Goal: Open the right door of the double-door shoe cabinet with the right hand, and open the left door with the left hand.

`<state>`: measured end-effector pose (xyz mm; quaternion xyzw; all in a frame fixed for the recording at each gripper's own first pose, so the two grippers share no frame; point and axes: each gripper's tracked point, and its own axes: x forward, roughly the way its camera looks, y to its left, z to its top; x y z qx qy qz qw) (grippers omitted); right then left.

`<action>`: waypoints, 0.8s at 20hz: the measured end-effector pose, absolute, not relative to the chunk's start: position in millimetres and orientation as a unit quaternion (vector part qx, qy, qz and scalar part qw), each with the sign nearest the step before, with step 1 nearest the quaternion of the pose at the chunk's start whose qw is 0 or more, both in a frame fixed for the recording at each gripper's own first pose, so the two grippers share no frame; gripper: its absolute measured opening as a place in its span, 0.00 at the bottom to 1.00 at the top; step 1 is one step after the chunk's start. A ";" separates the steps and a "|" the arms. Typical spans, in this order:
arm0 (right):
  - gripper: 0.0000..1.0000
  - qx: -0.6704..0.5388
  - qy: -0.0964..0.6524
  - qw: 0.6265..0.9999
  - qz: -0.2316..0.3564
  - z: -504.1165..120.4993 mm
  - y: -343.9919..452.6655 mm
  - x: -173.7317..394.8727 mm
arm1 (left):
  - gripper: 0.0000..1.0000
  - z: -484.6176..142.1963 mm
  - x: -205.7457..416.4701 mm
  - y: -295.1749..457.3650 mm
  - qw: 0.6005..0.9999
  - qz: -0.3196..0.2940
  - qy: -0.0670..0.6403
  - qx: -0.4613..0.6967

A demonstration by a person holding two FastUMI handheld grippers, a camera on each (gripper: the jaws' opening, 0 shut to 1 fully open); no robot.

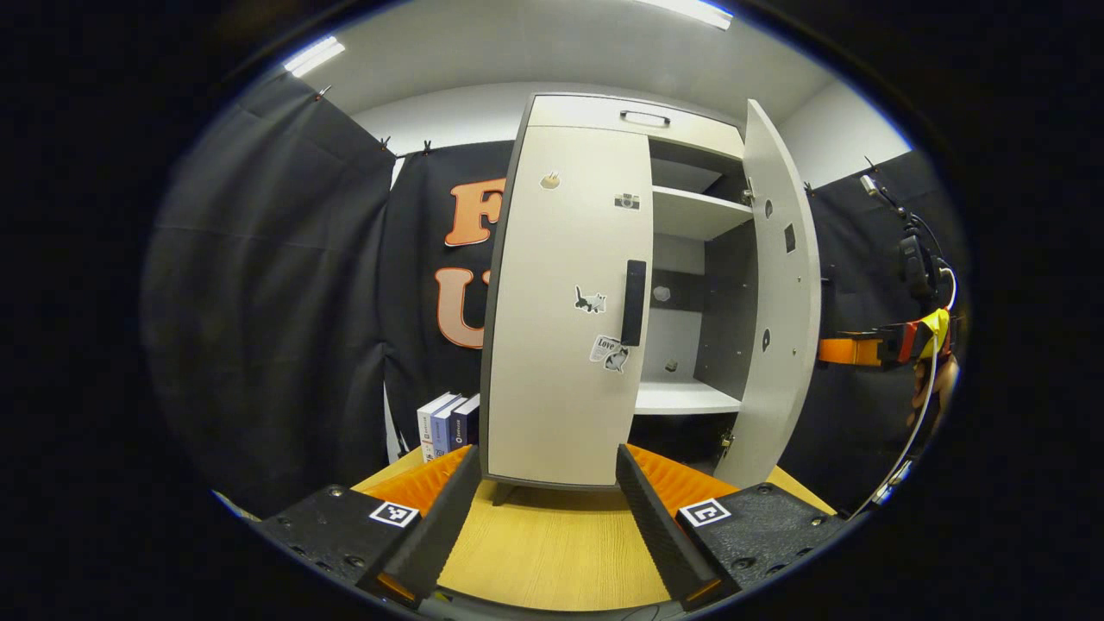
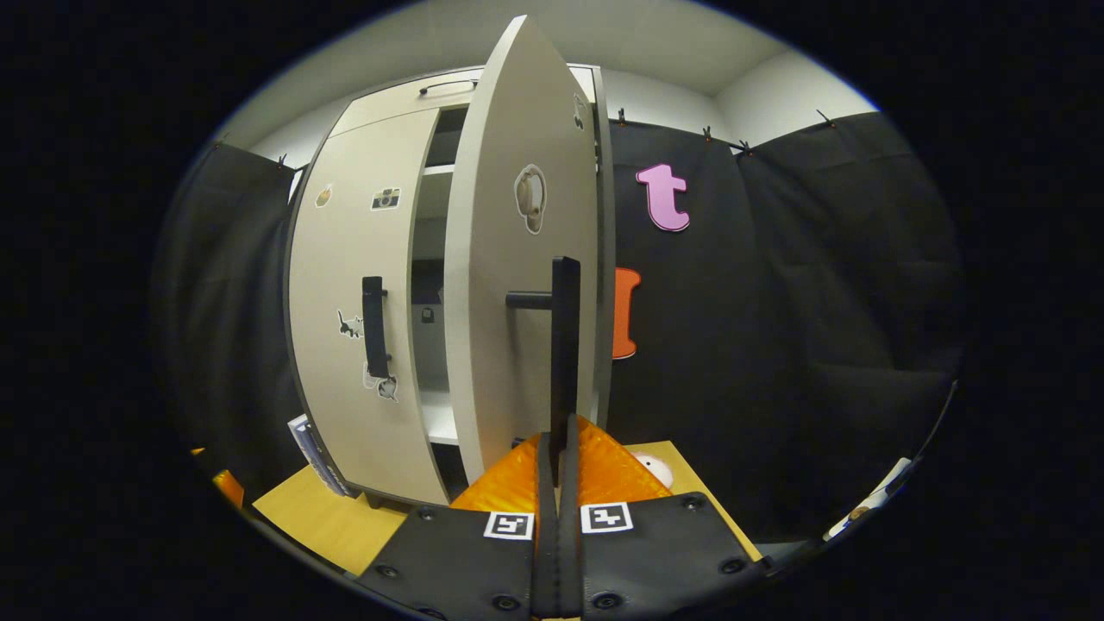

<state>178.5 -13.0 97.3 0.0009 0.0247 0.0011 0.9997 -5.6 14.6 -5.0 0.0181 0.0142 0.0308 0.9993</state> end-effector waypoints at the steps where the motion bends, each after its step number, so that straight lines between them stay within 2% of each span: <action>1: 0.07 0.002 0.025 1.000 -0.001 96.7 -15.2 178.5 | 0.95 -5.0 -4.0 11.5 0.999 0.031 0.015 0.019; 4: 0.07 -0.004 0.023 1.000 -0.002 97.3 -25.1 177.7 | 0.92 -8.1 3.6 -0.8 0.999 0.030 0.020 0.019; 5: 0.07 -0.003 0.022 1.000 -0.002 97.8 -28.8 177.2 | 0.95 -8.0 5.9 -5.9 0.999 0.029 0.022 0.019; 12: 0.08 0.018 0.013 0.998 -0.051 105.1 -74.1 163.3 | 0.95 -0.3 32.2 -54.4 1.000 0.014 0.018 0.016; 16: 0.08 0.028 0.008 0.998 -0.051 107.0 -92.8 159.3 | 0.97 9.4 61.9 -72.2 1.000 0.021 0.015 0.014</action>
